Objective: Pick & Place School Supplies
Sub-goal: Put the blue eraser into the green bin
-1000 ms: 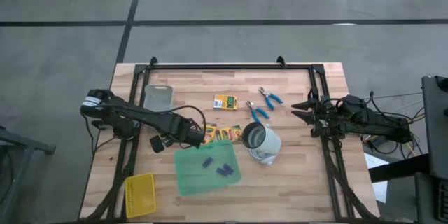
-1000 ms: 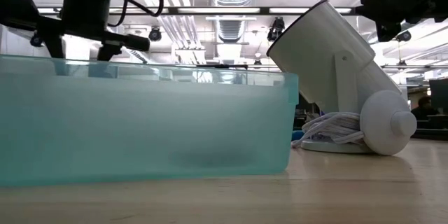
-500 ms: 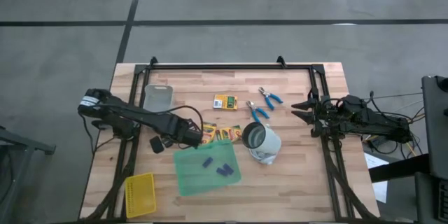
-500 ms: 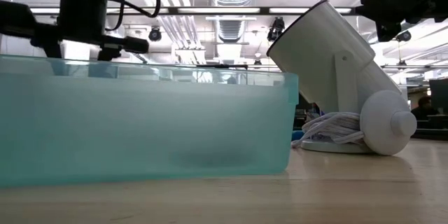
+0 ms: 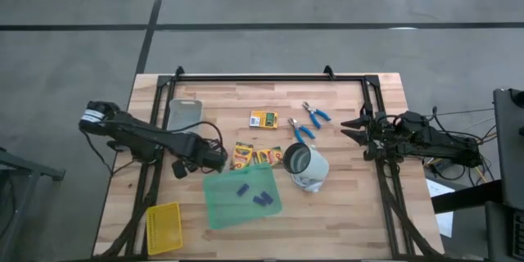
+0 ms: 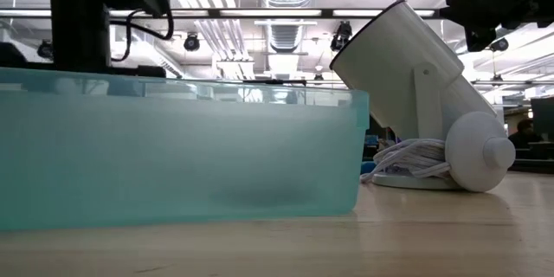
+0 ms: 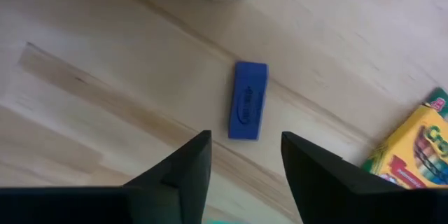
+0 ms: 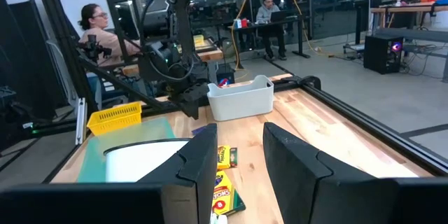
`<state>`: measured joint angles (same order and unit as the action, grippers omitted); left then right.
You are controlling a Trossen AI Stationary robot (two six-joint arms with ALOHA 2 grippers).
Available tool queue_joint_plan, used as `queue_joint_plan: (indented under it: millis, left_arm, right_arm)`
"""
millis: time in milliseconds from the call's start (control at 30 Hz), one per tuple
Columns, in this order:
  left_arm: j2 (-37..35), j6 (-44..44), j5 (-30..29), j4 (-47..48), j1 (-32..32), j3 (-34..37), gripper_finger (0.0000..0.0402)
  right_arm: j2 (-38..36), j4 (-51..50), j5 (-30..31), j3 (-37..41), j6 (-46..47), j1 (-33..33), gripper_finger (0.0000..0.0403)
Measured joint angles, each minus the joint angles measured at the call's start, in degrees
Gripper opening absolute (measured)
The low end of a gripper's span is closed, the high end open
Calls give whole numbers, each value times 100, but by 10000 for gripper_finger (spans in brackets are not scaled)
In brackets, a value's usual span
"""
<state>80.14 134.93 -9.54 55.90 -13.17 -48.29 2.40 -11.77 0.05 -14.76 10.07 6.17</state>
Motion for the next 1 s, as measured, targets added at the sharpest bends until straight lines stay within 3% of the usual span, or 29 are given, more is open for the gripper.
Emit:
queue_joint_plan:
  millis: [367,600,767,1000]
  left_arm:
    - [-60,-35,-55,-835,2,594,254]
    - [-60,-460,-277,-1215,28,863,252]
    - [-64,-639,-214,-1736,156,1125,252]
    - [-64,-679,-54,-1738,229,1141,250]
  right_arm:
    - [-1,0,0,0,0,2,114]
    - [1,0,1,0,0,0,114]
    - [1,0,2,0,0,1,114]
    - [0,0,2,0,0,2,114]
